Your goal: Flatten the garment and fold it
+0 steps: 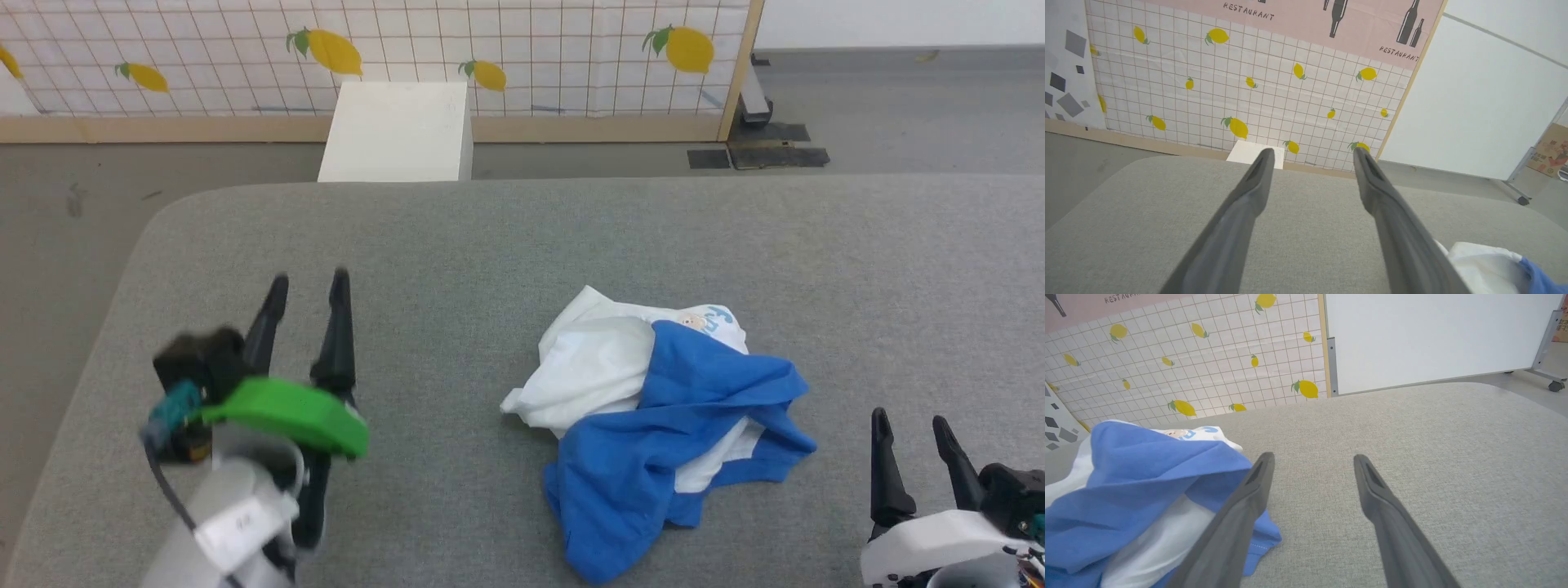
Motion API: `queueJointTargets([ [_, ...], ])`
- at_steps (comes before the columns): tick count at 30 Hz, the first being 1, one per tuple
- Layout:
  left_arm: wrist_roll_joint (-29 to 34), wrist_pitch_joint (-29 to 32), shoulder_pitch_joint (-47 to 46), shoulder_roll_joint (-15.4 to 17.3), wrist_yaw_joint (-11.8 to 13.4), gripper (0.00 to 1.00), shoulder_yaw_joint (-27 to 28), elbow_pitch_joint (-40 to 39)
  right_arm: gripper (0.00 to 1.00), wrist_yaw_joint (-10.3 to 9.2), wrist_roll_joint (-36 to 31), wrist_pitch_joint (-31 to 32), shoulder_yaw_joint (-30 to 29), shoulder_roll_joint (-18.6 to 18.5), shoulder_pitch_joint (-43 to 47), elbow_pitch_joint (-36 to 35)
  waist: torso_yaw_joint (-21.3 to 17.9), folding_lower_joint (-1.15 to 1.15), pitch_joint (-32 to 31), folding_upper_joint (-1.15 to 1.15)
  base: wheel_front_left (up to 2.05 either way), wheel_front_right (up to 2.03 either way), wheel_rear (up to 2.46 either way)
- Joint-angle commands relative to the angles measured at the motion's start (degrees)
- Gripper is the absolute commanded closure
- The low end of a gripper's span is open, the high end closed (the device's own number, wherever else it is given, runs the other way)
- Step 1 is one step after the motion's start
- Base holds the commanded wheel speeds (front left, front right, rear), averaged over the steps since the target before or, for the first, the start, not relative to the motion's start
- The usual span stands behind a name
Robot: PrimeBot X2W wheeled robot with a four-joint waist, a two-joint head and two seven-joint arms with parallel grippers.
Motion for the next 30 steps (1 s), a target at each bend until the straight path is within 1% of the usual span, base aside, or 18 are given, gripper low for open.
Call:
queueJointTargets([
  [1, 2.14, -0.23, 3.13, -1.29, 0.23, 0.0, 1.39, -1.47, 0.0, -0.09, 0.56, 1.32, -0.07, -0.01, -0.29, 0.3, -0.06, 0.0, 0.59, 0.0, 0.0, 0.0, 0.0],
  [4, 5.87, -0.23, 7.41, -3.43, 0.08, 0.0, 4.82, -4.43, 0.0, -0.09, 1.0, 4.82, 0.4, -0.01, -1.99, -0.12, -0.04, 0.0, 1.54, 0.0, 0.0, 0.0, 0.0],
  [6, 7.57, -0.24, 9.41, -4.74, -0.53, 0.0, 6.43, -5.33, 0.0, -0.09, 0.51, 9.23, 1.26, -0.01, -3.7, -0.17, 0.05, 0.0, 2.13, 0.0, 0.0, 0.0, 0.0],
  [8, 9.21, -0.24, 10.78, -5.82, -1.27, 0.0, 7.61, -5.85, 0.0, -0.09, -0.79, 14.94, 2.23, -0.01, -5.76, 0.02, 0.27, 0.0, 2.71, 0.0, 0.0, 0.0, 0.0],
  [12, 11.4, -0.24, 12.23, -7.88, -2.88, 0.0, 9.41, -5.85, 0.0, -0.09, -5.19, 29.55, 4.79, -0.07, -10.23, 1.22, 1.25, 0.0, 3.9, 0.0, 0.0, 0.0, 0.0],
  [16, 12.98, -0.24, 12.43, -9.45, -4.21, 0.0, 11.05, -5.87, 0.0, -0.09, -6.94, 41.28, 7.49, -1.31, -12.93, 3.37, 2.64, 0.0, 4.86, 0.0, 0.0, 0.0, 0.0],
  [18, 13.62, -0.24, 12.37, -10.05, -4.89, 0.0, 11.55, -5.61, 0.0, -0.09, -7.88, 45.57, 8.7, -2.23, -13.5, 4.38, 3.29, 0.0, 5.27, 0.0, 0.0, 0.0, 0.0],
  [21, 14.38, -0.24, 12.11, -10.78, -5.75, 0.0, 12.23, -5.26, 0.0, -0.09, -8.07, 49.69, 9.72, -2.83, -13.82, 5.35, 3.93, 0.0, 5.77, 0.0, 0.0, 0.0, 0.0],
  [23, 14.82, -0.24, 12.1, -11.23, -6.16, 0.0, 12.82, -5.21, 0.0, -0.09, -6.92, 51.99, 10.17, -2.8, -13.72, 5.88, 4.08, 0.0, 5.91, 0.0, 0.0, 0.0, 0.0],
  [24, 15.1, -0.24, 12.1, -11.41, -6.4, 0.0, 13.11, -5.17, 0.59, -0.09, -6.22, 52.81, 10.3, -2.83, -13.74, 5.9, 4.11, 0.0, 5.94, 0.0, 0.0, 0.0, 0.0],
  [25, 15.26, -0.25, 12.1, -11.57, -6.58, 0.0, 13.38, -5.2, 0.89, -0.09, -5.66, 52.84, 10.45, -2.97, -13.78, 5.58, 4.1, 0.0, 5.98, 0.0, 0.0, 0.0, 0.0],
  [26, 15.48, -0.25, 12.14, -11.73, -6.84, 0.0, 13.57, -5.06, 1.0, -0.09, -4.75, 52.32, 10.46, -3.21, -13.9, 4.93, 4.07, 0.0, 5.99, 0.0, 0.0, 0.0, 0.0],
  [28, 15.87, -0.25, 12.06, -12.0, -7.3, 0.0, 13.9, -4.96, 1.0, -0.09, -3.15, 51.41, 9.68, -3.95, -13.99, 3.66, 3.94, 0.0, 5.83, 0.0, 0.0, 0.0, 0.0],
  [30, 16.25, -0.25, 11.89, -12.23, -7.68, 0.0, 14.03, -4.81, 1.0, -0.09, -2.54, 48.92, 6.86, -5.33, -14.49, 1.65, 3.76, 0.0, 5.75, 0.0, 0.0, 0.0, 0.0],
])
